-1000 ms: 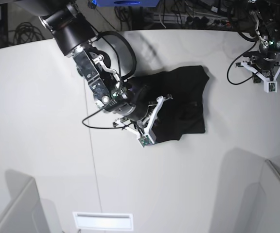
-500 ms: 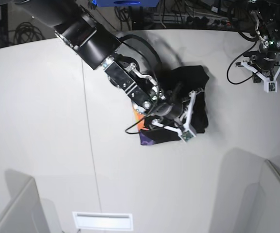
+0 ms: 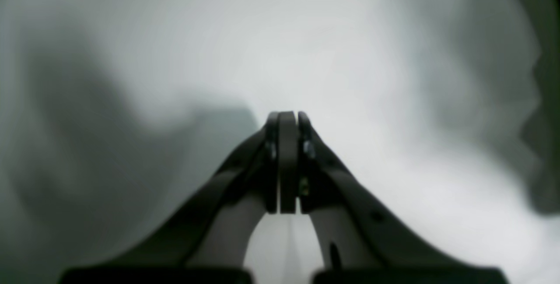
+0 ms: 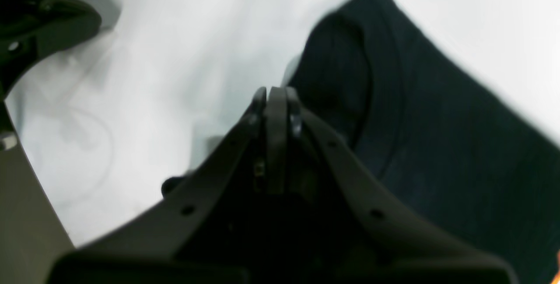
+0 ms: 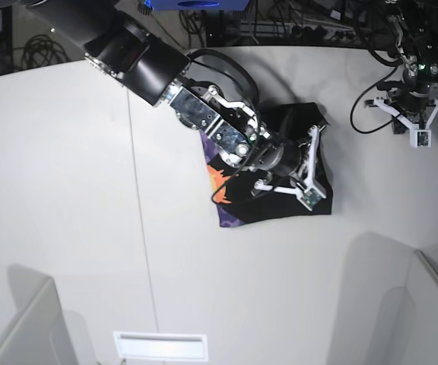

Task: Fold the T-shirt properly
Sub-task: 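Open both grippers and lift them off the folded shirt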

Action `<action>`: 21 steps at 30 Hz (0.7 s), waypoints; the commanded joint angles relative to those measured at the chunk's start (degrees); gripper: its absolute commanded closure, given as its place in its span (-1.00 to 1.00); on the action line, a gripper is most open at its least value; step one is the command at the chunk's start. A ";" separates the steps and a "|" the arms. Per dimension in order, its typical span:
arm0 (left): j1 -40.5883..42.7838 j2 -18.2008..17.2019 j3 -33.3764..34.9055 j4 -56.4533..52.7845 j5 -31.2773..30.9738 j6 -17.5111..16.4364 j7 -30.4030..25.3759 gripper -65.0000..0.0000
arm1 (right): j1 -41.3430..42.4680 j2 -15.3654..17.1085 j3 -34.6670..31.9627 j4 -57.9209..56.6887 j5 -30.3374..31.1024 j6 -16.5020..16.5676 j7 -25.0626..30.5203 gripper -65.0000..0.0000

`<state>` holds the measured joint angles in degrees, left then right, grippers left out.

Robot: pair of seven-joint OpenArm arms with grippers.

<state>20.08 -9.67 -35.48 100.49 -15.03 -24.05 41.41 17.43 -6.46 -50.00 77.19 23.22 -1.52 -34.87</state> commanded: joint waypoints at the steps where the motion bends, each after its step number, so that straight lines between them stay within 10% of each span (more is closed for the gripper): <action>1: 0.10 -0.13 -0.69 3.12 -3.92 -2.36 -1.28 1.00 | -0.07 -0.35 2.66 1.89 -0.23 -0.02 1.25 1.00; 12: 0.28 0.05 2.03 4.96 -27.30 -6.85 -1.28 1.00 | -10.88 10.90 16.11 10.59 -0.23 -0.02 1.60 1.00; 21: -5.09 1.80 6.78 -5.06 -27.22 -6.85 -1.28 -0.74 | -22.13 15.21 26.13 18.68 -0.23 -0.02 5.64 1.00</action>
<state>15.29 -7.25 -28.38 94.52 -41.01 -30.39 41.39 -5.41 8.56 -24.27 94.63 22.72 -1.67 -30.33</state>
